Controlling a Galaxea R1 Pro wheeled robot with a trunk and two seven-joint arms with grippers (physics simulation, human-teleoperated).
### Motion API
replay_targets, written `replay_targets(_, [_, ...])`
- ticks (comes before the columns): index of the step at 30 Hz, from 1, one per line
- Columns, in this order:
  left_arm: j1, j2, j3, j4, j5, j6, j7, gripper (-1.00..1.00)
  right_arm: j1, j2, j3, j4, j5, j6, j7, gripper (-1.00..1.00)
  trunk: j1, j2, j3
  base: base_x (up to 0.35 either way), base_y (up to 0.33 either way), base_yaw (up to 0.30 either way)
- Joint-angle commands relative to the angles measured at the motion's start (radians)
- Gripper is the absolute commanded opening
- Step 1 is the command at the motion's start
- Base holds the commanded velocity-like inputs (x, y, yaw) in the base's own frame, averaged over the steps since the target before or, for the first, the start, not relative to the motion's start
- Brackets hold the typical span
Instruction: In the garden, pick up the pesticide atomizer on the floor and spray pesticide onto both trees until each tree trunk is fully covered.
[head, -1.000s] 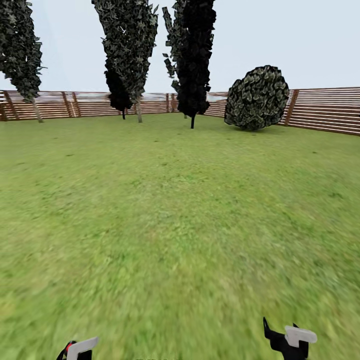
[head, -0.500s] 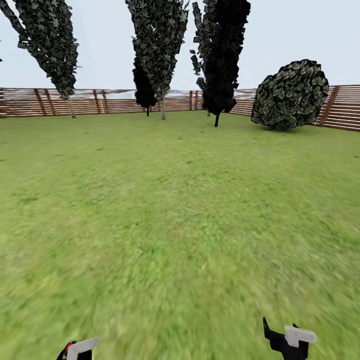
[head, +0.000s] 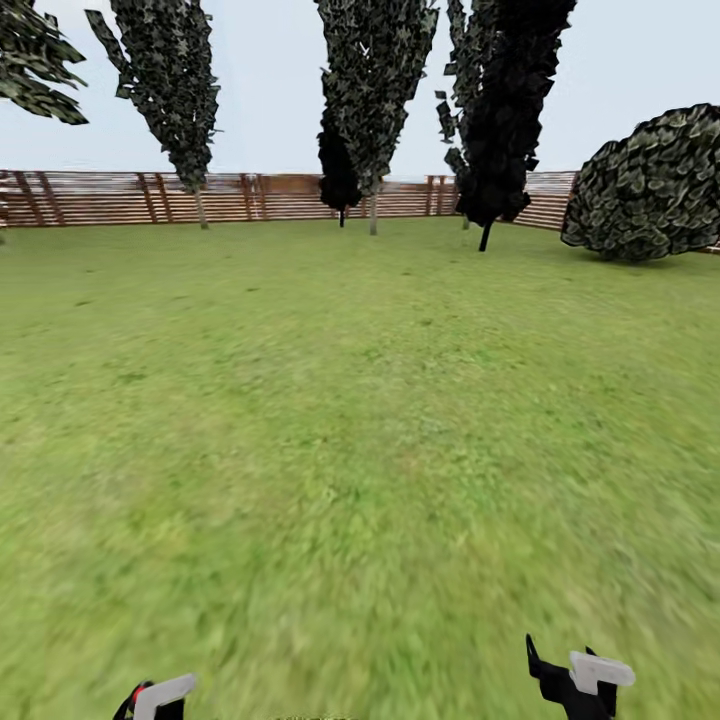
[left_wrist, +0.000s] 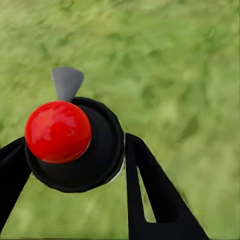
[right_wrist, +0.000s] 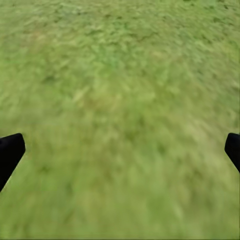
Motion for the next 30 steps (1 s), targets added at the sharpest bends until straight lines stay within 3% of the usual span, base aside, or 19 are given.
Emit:
replay_targets(1, [0.000, 0.000, 0.000, 0.000, 0.000, 0.000, 0.000, -1.00, 0.000, 0.000, 0.000, 0.000, 0.000, 0.000, 0.000, 1.00, 0.000, 0.000, -0.001, 0.000, 0.192, 0.259])
replay_targets(30, [0.001, 0.000, 0.000, 0.000, 0.000, 0.000, 0.000, -1.00, 0.000, 0.000, 0.000, 0.000, 0.000, 0.000, 0.000, 1.00, 0.000, 0.000, -0.027, 0.000, 0.148, 0.259])
